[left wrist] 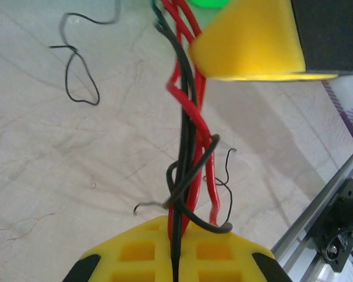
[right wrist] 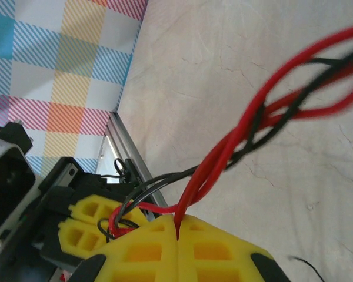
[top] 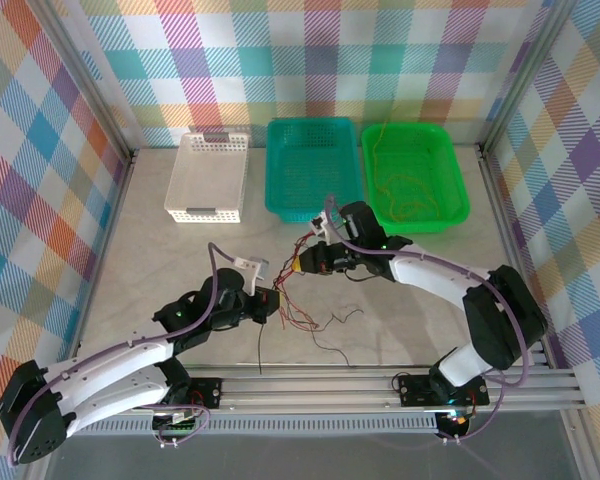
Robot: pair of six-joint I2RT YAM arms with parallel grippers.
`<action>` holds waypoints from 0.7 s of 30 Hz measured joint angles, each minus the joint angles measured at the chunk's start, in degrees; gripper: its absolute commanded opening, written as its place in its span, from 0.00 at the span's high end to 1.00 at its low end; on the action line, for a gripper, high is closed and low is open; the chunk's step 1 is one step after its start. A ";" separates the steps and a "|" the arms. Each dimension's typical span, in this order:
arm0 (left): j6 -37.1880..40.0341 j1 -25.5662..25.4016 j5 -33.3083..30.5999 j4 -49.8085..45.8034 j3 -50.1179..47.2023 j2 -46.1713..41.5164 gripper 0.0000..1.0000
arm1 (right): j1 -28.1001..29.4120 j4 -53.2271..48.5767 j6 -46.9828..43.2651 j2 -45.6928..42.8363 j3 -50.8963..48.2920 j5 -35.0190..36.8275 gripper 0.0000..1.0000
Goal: Untangle the cables
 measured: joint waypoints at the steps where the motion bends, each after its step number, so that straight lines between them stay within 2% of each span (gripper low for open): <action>1: -0.07 0.00 -0.63 -0.15 0.00 -0.46 1.00 | -0.35 -0.39 -0.02 -0.57 -0.46 -0.17 1.00; 4: -0.76 0.02 -2.43 -2.43 0.04 -2.27 1.00 | -2.49 -1.99 -0.55 -2.69 -1.99 1.44 1.00; 9: -1.60 0.39 -4.09 -7.82 0.04 -5.38 1.00 | -10.56 -4.87 -1.33 -7.39 -3.91 6.25 1.00; 13: -2.03 0.50 -4.17 -10.01 0.04 -6.10 1.00 | -12.33 -5.95 -1.68 -11.23 -4.48 6.97 1.00; 16: -3.02 0.55 -3.17 -9.90 0.00 -6.03 1.00 | -12.04 -4.04 -1.22 -11.67 -4.81 4.15 1.00; 18: -3.61 0.59 -1.62 -8.11 -0.13 -5.38 1.00 | -10.78 -2.45 -0.83 -10.84 -5.11 2.19 0.73; 20: -4.17 0.68 0.00 -5.73 -0.44 -4.07 1.00 | -8.11 -1.05 -0.61 -9.25 -5.11 1.22 0.56; 21: -4.44 0.70 0.94 -4.61 -0.57 -3.15 1.00 | -6.25 -0.22 -0.61 -8.15 -5.11 0.90 0.51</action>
